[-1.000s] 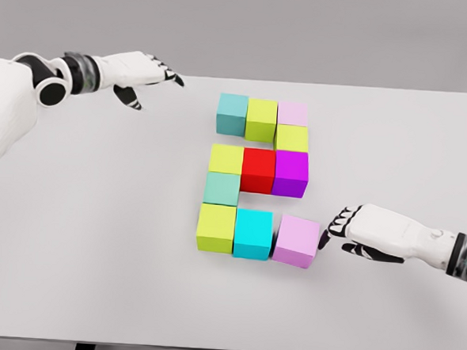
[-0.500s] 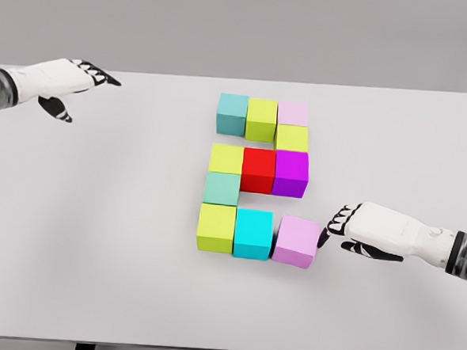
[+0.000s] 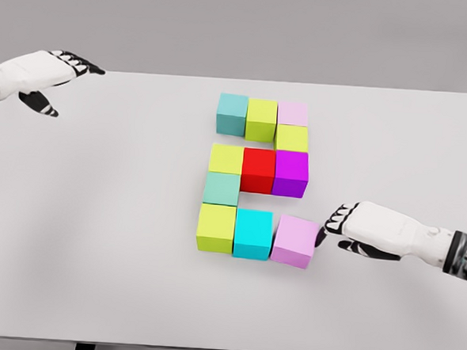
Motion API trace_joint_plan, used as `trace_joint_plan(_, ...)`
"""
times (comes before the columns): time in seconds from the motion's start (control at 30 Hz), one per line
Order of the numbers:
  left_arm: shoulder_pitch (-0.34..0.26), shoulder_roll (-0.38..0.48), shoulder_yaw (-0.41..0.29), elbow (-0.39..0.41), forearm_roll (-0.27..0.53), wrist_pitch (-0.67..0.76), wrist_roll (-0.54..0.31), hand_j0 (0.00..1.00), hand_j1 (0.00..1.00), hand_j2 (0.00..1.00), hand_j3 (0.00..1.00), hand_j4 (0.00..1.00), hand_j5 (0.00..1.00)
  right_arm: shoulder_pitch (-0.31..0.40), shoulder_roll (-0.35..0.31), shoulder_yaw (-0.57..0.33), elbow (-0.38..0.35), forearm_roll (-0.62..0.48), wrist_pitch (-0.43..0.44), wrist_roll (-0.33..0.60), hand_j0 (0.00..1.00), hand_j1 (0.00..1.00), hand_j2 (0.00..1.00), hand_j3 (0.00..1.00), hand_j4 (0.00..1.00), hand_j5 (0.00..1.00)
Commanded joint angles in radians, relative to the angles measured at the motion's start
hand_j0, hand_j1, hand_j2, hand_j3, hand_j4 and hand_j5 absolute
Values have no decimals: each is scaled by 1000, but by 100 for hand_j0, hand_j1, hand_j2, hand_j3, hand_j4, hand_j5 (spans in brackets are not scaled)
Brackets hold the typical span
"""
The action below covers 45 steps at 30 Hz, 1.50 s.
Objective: Assemble the squares on the desktop into the number 2
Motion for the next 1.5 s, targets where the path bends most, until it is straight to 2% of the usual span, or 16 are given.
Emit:
trace_joint_plan(0.0,0,2,9,-2,5,1,-2,100,100,100,100,100,100,0,7,1,0,-7,2,0,58,58,58,58,58,58)
trace_joint_plan(0.17,18,1,9,-2,7,1,-4,100,100,100,100,100,100,0,7,1,-1,-7,2,0,58,58,58,58,58,58)
trace_joint_plan(0.57,15,1,11,4,13,1,-2,100,100,100,100,100,100,-14,5,-1,0,-7,2,0,58,58,58,58,58,58)
trace_joint_plan(0.63,15,1,11,4,13,1,-2,100,100,100,100,100,100,-38,-1,-4,0,-10,2,0,59,59,59,59,59,59)
trace_joint_plan(0.67,14,1,11,4,13,1,-2,100,100,100,100,100,100,-41,-10,-16,0,-10,2,0,66,66,66,66,66,66)
trace_joint_plan(0.73,14,1,11,4,14,1,-2,100,100,100,100,100,100,-48,-41,-39,2,-13,2,0,100,100,100,100,100,100)
trace_joint_plan(0.83,12,1,13,5,14,1,-2,100,100,100,100,100,100,-37,-58,-108,2,-32,2,0,100,100,100,100,100,100)
trace_joint_plan(0.97,14,1,13,2,14,1,-2,100,100,100,100,100,100,-32,-67,-140,3,-35,2,0,100,100,100,100,100,100)
trace_joint_plan(1.07,14,2,13,2,16,1,-2,100,100,100,100,100,100,-29,-87,-174,8,-90,2,0,100,100,100,100,100,100)
trace_joint_plan(1.47,12,16,14,1,16,1,-2,100,100,100,100,100,100,-6,-85,-191,9,-93,2,0,100,100,100,100,100,100)
